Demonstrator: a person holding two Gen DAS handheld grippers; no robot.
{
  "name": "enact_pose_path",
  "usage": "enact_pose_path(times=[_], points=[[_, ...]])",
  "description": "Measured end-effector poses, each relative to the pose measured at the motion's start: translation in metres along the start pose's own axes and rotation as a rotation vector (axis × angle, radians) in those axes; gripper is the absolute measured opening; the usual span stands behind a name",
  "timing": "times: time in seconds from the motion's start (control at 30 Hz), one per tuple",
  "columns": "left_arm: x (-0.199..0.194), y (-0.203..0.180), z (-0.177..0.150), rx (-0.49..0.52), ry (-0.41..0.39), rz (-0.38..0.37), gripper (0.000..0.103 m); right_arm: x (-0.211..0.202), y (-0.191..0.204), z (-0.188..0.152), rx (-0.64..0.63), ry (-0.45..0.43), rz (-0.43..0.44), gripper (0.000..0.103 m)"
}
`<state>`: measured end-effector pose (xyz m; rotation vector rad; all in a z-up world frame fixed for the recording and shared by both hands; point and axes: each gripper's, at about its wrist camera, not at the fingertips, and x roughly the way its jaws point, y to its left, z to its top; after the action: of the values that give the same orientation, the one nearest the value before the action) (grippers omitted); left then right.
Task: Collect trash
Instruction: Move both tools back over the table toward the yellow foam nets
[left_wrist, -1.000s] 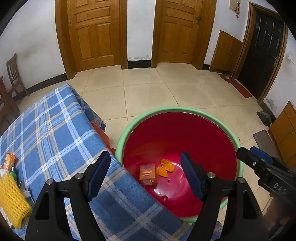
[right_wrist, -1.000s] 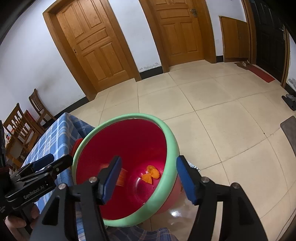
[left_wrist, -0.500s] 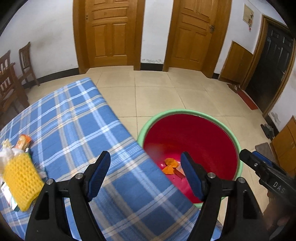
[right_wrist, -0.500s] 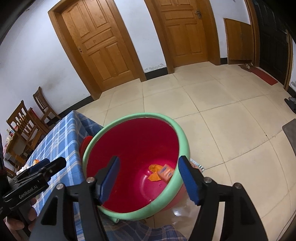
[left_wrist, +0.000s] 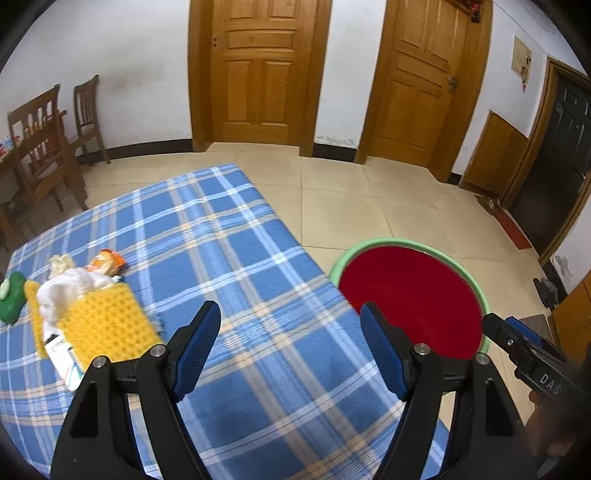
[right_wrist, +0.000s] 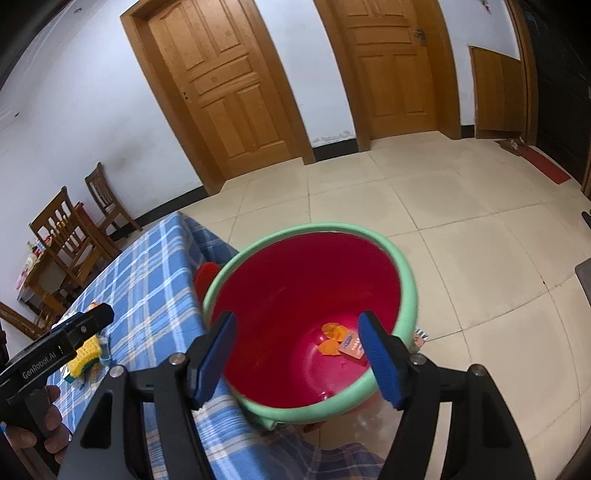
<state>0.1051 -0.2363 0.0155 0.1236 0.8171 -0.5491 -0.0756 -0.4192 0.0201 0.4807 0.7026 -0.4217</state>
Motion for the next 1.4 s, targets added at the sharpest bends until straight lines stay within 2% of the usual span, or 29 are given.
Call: enact_pose_path(times=[0.73,1.4], points=[[-0.042,0.100,-0.016,-0.183,-0.044,0.157,0.078,0.014,0.079,-0.009,-0.119,0.043,0.112,0.072],[-0.034,0.228,-0.024,-0.363,-0.030,0.315,0.078,0.066,0.193,-0.011,-0.285,0.135,0.228,0.072]])
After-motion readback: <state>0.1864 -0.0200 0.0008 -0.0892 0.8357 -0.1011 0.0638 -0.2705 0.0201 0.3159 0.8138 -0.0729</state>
